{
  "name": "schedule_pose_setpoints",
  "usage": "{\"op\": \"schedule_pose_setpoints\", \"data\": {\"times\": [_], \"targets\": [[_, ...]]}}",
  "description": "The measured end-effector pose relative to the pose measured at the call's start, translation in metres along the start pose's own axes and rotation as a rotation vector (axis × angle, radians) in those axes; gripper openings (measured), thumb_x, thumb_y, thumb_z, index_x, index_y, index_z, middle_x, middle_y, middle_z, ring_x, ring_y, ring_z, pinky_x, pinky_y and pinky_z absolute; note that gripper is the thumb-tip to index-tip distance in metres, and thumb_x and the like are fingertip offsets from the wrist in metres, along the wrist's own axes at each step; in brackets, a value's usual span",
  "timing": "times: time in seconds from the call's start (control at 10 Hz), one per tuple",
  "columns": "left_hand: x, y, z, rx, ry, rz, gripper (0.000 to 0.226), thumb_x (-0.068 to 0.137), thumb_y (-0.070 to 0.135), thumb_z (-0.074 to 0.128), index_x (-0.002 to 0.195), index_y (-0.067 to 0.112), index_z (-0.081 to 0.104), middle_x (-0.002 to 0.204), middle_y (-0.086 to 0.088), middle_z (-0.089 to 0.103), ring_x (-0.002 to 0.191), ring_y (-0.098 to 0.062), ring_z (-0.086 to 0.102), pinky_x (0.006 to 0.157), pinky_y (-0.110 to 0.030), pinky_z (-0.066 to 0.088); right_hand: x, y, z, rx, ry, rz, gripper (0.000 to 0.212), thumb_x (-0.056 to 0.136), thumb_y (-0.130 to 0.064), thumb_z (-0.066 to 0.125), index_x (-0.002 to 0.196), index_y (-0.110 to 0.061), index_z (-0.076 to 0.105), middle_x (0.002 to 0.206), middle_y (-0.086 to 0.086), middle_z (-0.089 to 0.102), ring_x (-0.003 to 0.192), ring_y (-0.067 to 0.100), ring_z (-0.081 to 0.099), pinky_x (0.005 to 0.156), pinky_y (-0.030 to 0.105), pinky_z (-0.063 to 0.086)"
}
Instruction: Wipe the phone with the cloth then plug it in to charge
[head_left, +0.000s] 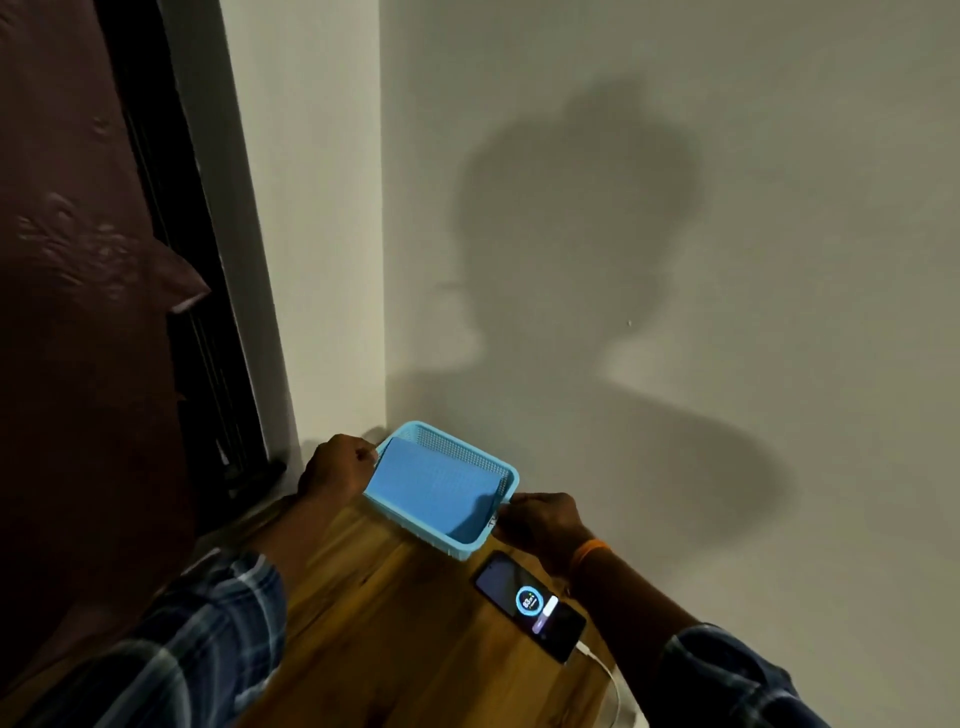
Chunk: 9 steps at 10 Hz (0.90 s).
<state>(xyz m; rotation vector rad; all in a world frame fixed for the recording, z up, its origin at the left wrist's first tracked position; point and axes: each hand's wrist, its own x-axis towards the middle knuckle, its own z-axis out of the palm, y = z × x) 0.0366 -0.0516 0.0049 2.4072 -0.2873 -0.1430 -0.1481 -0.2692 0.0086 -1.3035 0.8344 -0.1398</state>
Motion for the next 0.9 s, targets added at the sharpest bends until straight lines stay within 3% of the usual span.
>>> {"op": "schedule_pose_setpoints", "data": {"times": [0.1, 0.2, 0.3, 0.4, 0.5, 0.7, 0.8, 0.9], "targets": [[0.021, -0.019, 0.022, 0.036, -0.019, -0.033, 0.025, 0.099, 0.025, 0.055, 0.108, 0.015, 0.075, 0.1, -0.012, 0.075, 0.083, -0.028, 0.07, 0.078, -0.042, 0.061, 0.03, 0.02, 0.009, -0.033, -0.012, 0.026, 0.016, 0.078, 0.01, 0.073, 0.091, 0.019, 0.07, 0.081, 0.029, 0.066, 0.071, 0.036, 0.066, 0.079, 0.049, 0.061], [0.034, -0.034, 0.041, 0.032, -0.024, -0.075, 0.028, 0.1, 0.027, 0.055, 0.109, 0.007, 0.073, 0.1, -0.016, 0.075, 0.083, -0.029, 0.071, 0.078, -0.043, 0.062, 0.056, 0.032, 0.015, -0.084, -0.009, 0.05, 0.017, 0.078, 0.008, 0.074, 0.092, 0.017, 0.071, 0.08, 0.028, 0.066, 0.072, 0.035, 0.065, 0.084, 0.055, 0.058], [0.045, -0.048, 0.058, 0.008, -0.036, -0.094, 0.026, 0.1, 0.025, 0.058, 0.109, 0.005, 0.072, 0.104, -0.018, 0.075, 0.083, -0.029, 0.072, 0.074, -0.04, 0.062, 0.078, 0.045, 0.019, -0.142, 0.019, 0.081, 0.013, 0.078, 0.006, 0.075, 0.09, 0.01, 0.074, 0.076, 0.023, 0.069, 0.061, 0.029, 0.064, 0.07, 0.043, 0.059], [0.051, -0.055, 0.067, -0.033, -0.027, -0.073, 0.024, 0.099, 0.023, 0.061, 0.113, 0.008, 0.073, 0.107, -0.016, 0.075, 0.07, -0.018, 0.068, 0.055, -0.025, 0.053, 0.086, 0.054, 0.02, -0.137, 0.043, 0.11, 0.016, 0.077, 0.003, 0.078, 0.09, 0.009, 0.075, 0.072, 0.019, 0.069, 0.058, 0.025, 0.064, 0.056, 0.032, 0.058], [0.058, -0.059, 0.071, -0.054, -0.009, -0.061, 0.023, 0.098, 0.026, 0.062, 0.112, 0.012, 0.074, 0.101, -0.013, 0.076, 0.064, -0.013, 0.065, 0.05, -0.019, 0.046, 0.088, 0.058, 0.02, -0.123, 0.023, 0.125, 0.015, 0.077, -0.001, 0.08, 0.088, 0.008, 0.074, 0.071, 0.016, 0.07, 0.059, 0.025, 0.067, 0.057, 0.031, 0.058], [0.054, -0.048, 0.062, 0.014, 0.122, -0.064, 0.036, 0.101, 0.03, 0.053, 0.076, 0.007, 0.065, 0.073, -0.009, 0.07, 0.057, -0.016, 0.065, 0.052, -0.026, 0.05, 0.07, 0.06, 0.008, -0.144, 0.057, 0.105, 0.012, 0.077, -0.009, 0.074, 0.069, 0.0, 0.073, 0.073, 0.02, 0.07, 0.07, 0.034, 0.069, 0.074, 0.05, 0.061], [0.038, -0.031, 0.051, 0.035, 0.127, 0.009, 0.037, 0.103, 0.029, 0.047, 0.076, 0.007, 0.062, 0.084, -0.016, 0.068, 0.069, -0.026, 0.067, 0.062, -0.036, 0.055, 0.04, 0.052, -0.018, -0.201, 0.062, 0.059, 0.016, 0.073, -0.012, 0.071, 0.065, 0.001, 0.073, 0.073, 0.021, 0.068, 0.072, 0.036, 0.068, 0.074, 0.056, 0.059], [0.013, -0.015, 0.043, 0.056, 0.098, 0.111, 0.033, 0.103, 0.031, 0.042, 0.1, 0.01, 0.068, 0.1, -0.016, 0.066, 0.088, -0.031, 0.065, 0.075, -0.042, 0.055, 0.002, 0.043, -0.044, -0.208, 0.114, -0.011, 0.017, 0.08, -0.016, 0.073, 0.077, 0.0, 0.075, 0.078, 0.018, 0.068, 0.073, 0.032, 0.065, 0.074, 0.05, 0.059]]}}
